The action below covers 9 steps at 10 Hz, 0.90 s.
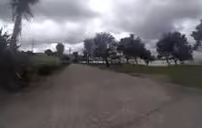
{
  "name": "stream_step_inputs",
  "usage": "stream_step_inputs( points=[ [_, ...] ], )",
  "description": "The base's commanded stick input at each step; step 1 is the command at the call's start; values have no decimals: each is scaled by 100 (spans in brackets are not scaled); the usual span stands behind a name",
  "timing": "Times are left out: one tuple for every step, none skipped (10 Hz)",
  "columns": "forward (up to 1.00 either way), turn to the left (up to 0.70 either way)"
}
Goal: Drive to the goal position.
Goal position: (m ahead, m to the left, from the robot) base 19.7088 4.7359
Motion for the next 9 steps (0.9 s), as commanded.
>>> stream_step_inputs(
  points=[
    [100,0],
    [100,0],
    [100,0],
    [100,0],
    [100,0],
    [100,0],
    [100,0],
    [100,0],
    [100,0]
  ],
)
